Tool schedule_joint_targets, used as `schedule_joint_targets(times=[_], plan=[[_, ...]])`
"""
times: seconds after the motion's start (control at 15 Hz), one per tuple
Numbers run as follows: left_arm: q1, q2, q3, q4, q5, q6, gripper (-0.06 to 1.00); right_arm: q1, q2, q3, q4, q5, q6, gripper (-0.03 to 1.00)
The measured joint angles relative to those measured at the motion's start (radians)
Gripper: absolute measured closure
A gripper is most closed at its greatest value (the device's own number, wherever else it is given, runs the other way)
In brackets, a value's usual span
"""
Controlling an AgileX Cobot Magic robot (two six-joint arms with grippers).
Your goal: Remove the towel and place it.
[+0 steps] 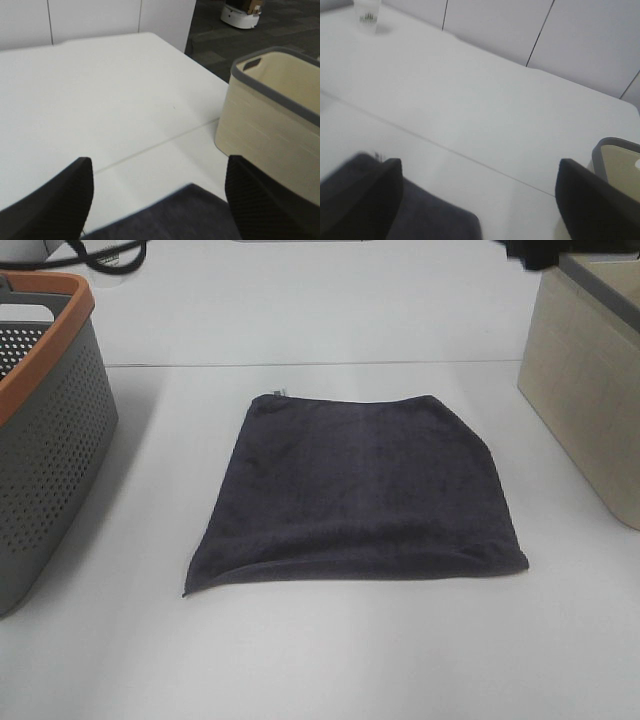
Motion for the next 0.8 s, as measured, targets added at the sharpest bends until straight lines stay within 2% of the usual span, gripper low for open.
schedule_joint_targets(times=[0.07, 0.13, 0.2, 0.4, 0.47, 0.6, 0.67, 0.73, 0.8], plan=[[0.001, -0.002, -0.038, 0.049, 0.022, 0.000, 0.26, 0.000, 0.000, -0.046, 0.059, 0.013, 0.014, 0.16], [0.001, -0.004, -0.067, 0.111, 0.037, -0.001, 0.26, 0.000, 0.001, -0.100, 0.077, 0.065, 0.008, 0.17], [0.001, -0.006, -0.086, 0.152, 0.056, -0.004, 0.26, 0.000, 0.004, -0.148, 0.081, 0.156, -0.016, 0.17], [0.006, -0.010, -0.091, 0.177, 0.161, -0.002, 0.28, 0.000, 0.050, -0.262, 0.061, 0.340, -0.083, 0.17], [0.030, -0.029, -0.091, 0.181, 0.248, 0.063, 0.30, 0.000, 0.100, -0.308, -0.013, 0.401, -0.095, 0.17], [0.061, -0.053, -0.091, 0.135, 0.409, 0.155, 0.30, 0.000, 0.117, -0.318, -0.080, 0.411, -0.083, 0.17], [0.093, -0.074, -0.094, 0.024, 0.537, 0.290, 0.30, 0.000, 0.122, -0.318, -0.128, 0.413, -0.051, 0.17], [0.127, -0.090, -0.109, -0.148, 0.644, 0.466, 0.30, 0.000, 0.122, -0.318, -0.168, 0.412, -0.010, 0.17], [0.171, -0.099, -0.142, -0.383, 0.735, 0.693, 0.30, 0.000, 0.124, -0.318, -0.211, 0.387, 0.049, 0.17]])
